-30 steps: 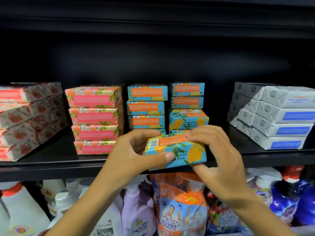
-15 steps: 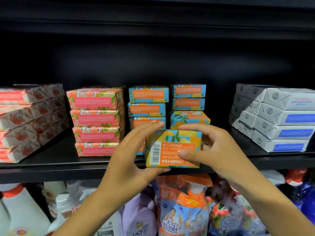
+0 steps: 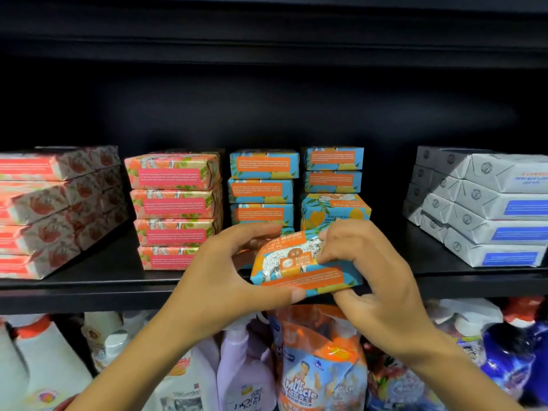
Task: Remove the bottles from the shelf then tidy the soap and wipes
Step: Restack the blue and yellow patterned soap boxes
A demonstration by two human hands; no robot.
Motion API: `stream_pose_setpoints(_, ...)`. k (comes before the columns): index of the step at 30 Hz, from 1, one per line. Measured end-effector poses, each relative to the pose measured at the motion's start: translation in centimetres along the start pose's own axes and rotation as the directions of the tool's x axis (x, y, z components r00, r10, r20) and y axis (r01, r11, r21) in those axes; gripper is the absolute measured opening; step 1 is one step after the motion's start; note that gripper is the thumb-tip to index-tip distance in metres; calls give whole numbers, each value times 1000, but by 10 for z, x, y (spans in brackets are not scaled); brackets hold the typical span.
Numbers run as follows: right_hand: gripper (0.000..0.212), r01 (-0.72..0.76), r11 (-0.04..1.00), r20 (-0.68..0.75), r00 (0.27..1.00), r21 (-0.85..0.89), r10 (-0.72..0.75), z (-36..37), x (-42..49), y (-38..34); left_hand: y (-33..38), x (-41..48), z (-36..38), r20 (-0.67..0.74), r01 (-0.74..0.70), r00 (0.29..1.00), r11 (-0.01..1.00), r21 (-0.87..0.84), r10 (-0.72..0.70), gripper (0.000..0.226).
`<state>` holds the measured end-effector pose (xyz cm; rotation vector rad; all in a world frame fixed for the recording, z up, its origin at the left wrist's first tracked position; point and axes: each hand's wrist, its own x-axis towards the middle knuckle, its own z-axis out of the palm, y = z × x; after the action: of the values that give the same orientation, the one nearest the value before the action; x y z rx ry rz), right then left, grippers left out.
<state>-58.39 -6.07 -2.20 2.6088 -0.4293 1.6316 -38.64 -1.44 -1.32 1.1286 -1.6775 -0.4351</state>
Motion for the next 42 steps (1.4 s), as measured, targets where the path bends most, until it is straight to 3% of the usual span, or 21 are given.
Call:
stream_pose_setpoints(3, 47, -20, 999, -3, 1000, -30, 20, 2, -3, 3, 0, -1, -1, -30, -38, 999, 999, 27, 39, 68)
stream_pose_setpoints(8, 36, -233, 972, -55, 971, 21, 233, -6, -9, 13, 0, 1, -6, -231, -132, 960, 984, 122, 157, 54)
stream_pose_setpoints(14, 34, -402, 912, 172, 895, -80, 410, -1, -32, 30, -16, 5, 1, -296, -92, 937, 951, 296, 183, 61)
stream_pose_setpoints(19, 38, -328, 917, 230, 897, -229, 378, 2, -38, 37, -18, 7, 6, -223, -190, 901, 799, 570, 373, 48)
stream_pose_setpoints(24, 34, -283, 919, 206, 916, -274, 344, 4, -39, 37, -22, 15, 3, -196, -230, 859, 698, 678, 474, 35)
stream_pose_setpoints(32, 35, -264, 916, 203, 921, -300, 332, 5, -42, 39, -31, 21, 6, -219, -231, 822, 660, 714, 525, 23)
stream_pose_setpoints(39, 33, -264, 925, 235, 914, -272, 330, 2, -41, 37, -30, 19, 6, -233, -212, 834, 681, 701, 500, 22)
stream_pose_setpoints(42, 34, -288, 936, 221, 917, -203, 331, 0, -40, 37, -28, 15, 8, -233, -210, 815, 645, 735, 531, 23)
